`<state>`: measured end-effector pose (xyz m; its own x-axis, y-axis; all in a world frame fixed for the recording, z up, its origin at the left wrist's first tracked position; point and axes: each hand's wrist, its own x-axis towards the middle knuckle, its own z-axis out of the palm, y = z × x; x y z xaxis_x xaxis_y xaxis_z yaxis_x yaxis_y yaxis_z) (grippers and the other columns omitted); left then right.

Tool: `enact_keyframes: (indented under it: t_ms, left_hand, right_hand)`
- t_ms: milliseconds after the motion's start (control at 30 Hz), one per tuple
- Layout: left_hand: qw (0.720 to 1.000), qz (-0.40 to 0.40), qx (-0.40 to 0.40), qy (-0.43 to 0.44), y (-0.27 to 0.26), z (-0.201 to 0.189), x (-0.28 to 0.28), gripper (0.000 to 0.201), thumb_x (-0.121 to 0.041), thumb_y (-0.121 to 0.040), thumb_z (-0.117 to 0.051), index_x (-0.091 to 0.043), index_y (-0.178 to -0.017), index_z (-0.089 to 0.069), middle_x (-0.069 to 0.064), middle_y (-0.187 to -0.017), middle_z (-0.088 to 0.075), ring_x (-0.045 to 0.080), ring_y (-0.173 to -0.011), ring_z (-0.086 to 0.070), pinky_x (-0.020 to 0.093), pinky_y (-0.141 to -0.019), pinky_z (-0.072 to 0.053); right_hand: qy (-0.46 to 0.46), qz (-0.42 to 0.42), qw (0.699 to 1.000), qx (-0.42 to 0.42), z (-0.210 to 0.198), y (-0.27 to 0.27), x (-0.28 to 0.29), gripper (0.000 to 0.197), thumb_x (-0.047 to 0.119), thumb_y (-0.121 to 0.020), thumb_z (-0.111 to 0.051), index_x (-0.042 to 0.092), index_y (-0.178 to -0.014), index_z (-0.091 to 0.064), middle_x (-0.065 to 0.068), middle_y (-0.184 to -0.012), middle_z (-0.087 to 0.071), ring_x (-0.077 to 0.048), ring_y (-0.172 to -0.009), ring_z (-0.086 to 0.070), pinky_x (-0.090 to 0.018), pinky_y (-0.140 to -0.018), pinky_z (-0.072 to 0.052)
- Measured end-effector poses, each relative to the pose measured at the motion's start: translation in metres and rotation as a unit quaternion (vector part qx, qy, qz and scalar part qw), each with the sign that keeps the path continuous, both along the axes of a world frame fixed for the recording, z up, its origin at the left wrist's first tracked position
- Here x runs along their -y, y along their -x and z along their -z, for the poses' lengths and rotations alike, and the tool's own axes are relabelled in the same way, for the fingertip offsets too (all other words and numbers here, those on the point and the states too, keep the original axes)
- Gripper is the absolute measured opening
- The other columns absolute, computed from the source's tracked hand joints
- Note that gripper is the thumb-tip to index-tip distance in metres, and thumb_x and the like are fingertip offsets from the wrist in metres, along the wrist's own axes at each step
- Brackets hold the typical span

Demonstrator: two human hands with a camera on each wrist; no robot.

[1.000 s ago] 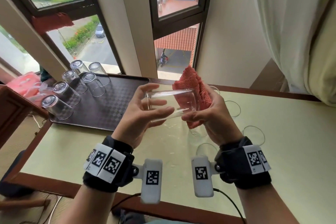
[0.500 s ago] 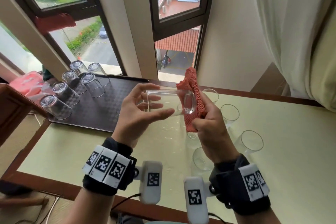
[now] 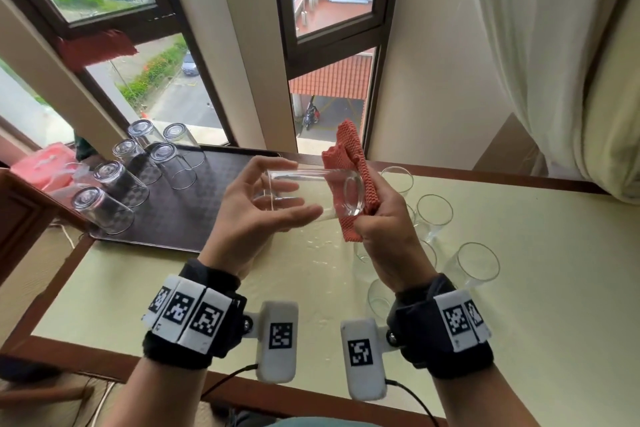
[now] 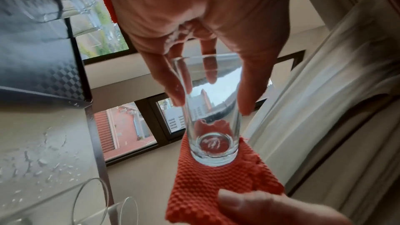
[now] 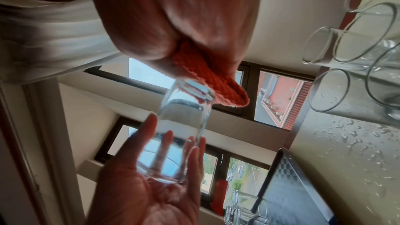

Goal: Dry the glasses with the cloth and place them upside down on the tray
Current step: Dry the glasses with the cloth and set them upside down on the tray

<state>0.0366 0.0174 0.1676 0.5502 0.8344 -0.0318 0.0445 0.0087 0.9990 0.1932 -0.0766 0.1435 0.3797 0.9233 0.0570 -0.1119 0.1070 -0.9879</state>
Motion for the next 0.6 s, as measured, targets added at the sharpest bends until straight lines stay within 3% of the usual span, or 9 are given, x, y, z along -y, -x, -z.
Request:
enact_keyframes:
  t_ms: [67,133,200,267,333,400,467,500,600]
  left_hand:
    - [0.999,-0.031,0.015,0.004,-0.003,0.003,0.0,0.072,-0.039,-0.04,-0.093,-0.033,-0.106,-0.065,0.016,-0.111,-0.066,0.021,-0.088,-0.074,0.045,-0.078,-0.062]
    - [0.997,-0.055,0.039,0.029,-0.004,0.004,-0.002,0.071,-0.03,-0.043,-0.092,-0.03,-0.107,-0.064,0.018,-0.113,-0.066,0.019,-0.085,-0.075,0.041,-0.078,-0.062]
    - [0.998,-0.029,0.044,0.034,-0.003,0.003,-0.002,0.074,-0.033,-0.04,-0.097,-0.031,-0.107,-0.065,0.015,-0.111,-0.067,0.019,-0.087,-0.074,0.036,-0.074,-0.063]
    - [0.999,0.002,0.037,0.014,-0.004,0.001,0.0,0.074,-0.04,-0.037,-0.097,-0.034,-0.105,-0.067,0.012,-0.108,-0.069,0.023,-0.09,-0.074,0.032,-0.069,-0.061]
    - [0.999,-0.019,0.033,-0.01,-0.007,0.003,0.001,0.07,-0.036,-0.042,-0.093,-0.033,-0.106,-0.066,0.013,-0.11,-0.068,0.026,-0.093,-0.073,0.033,-0.069,-0.061]
    - [0.998,-0.048,0.035,-0.006,-0.008,0.005,-0.001,0.069,-0.033,-0.045,-0.093,-0.031,-0.108,-0.064,0.013,-0.111,-0.068,0.026,-0.094,-0.073,0.036,-0.072,-0.063]
    - [0.999,-0.036,0.039,0.001,-0.007,0.004,-0.003,0.072,-0.034,-0.041,-0.095,-0.032,-0.106,-0.065,0.011,-0.11,-0.068,0.025,-0.094,-0.073,0.034,-0.073,-0.062]
    - [0.999,-0.015,0.038,-0.002,-0.007,0.003,-0.003,0.075,-0.038,-0.038,-0.097,-0.033,-0.105,-0.066,0.011,-0.109,-0.068,0.025,-0.094,-0.073,0.032,-0.073,-0.061]
    - [0.999,0.007,0.025,-0.023,-0.008,0.003,0.001,0.078,-0.046,-0.034,-0.097,-0.033,-0.105,-0.067,0.013,-0.11,-0.068,0.025,-0.095,-0.073,0.032,-0.075,-0.061]
  right_hand:
    - [0.003,-0.01,1.0,0.007,-0.003,0.0,-0.002,0.074,-0.007,-0.072,-0.041,0.004,-0.146,-0.044,0.016,-0.096,-0.068,-0.002,-0.08,-0.062,-0.023,-0.071,-0.052]
    - [0.003,-0.012,1.0,0.003,-0.004,0.0,0.0,0.069,-0.01,-0.079,-0.041,0.003,-0.147,-0.042,0.022,-0.079,-0.064,0.001,-0.063,-0.051,-0.02,-0.058,-0.043]
    - [-0.001,-0.005,1.0,0.005,-0.009,-0.003,0.001,0.07,-0.009,-0.078,-0.042,0.005,-0.147,-0.043,0.012,-0.096,-0.069,-0.007,-0.076,-0.061,-0.025,-0.065,-0.052]
    - [0.0,0.0,1.0,-0.002,-0.013,-0.007,0.0,0.079,-0.009,-0.067,-0.041,0.003,-0.145,-0.045,0.002,-0.113,-0.069,-0.014,-0.103,-0.065,-0.031,-0.086,-0.056]
    - [0.01,-0.013,1.0,-0.019,-0.013,-0.008,-0.002,0.084,-0.01,-0.06,-0.04,0.0,-0.143,-0.045,0.013,-0.1,-0.069,-0.003,-0.092,-0.063,-0.021,-0.079,-0.05]
    - [0.015,-0.016,0.999,-0.028,-0.011,-0.008,0.003,0.086,-0.01,-0.061,-0.041,0.003,-0.145,-0.044,0.004,-0.098,-0.069,-0.013,-0.08,-0.056,-0.023,-0.069,-0.046]
    - [0.01,-0.01,0.999,-0.036,-0.011,-0.006,0.008,0.087,-0.01,-0.062,-0.042,0.007,-0.147,-0.045,-0.013,-0.115,-0.067,-0.033,-0.091,-0.058,-0.04,-0.078,-0.053]
    - [0.009,-0.003,0.999,-0.04,-0.012,-0.007,0.008,0.087,-0.01,-0.061,-0.042,0.007,-0.146,-0.046,-0.014,-0.119,-0.067,-0.037,-0.103,-0.061,-0.046,-0.087,-0.054]
    - [0.015,0.008,0.998,-0.055,-0.012,-0.008,0.004,0.086,-0.01,-0.058,-0.042,0.005,-0.142,-0.048,-0.011,-0.119,-0.068,-0.025,-0.115,-0.063,-0.04,-0.095,-0.053]
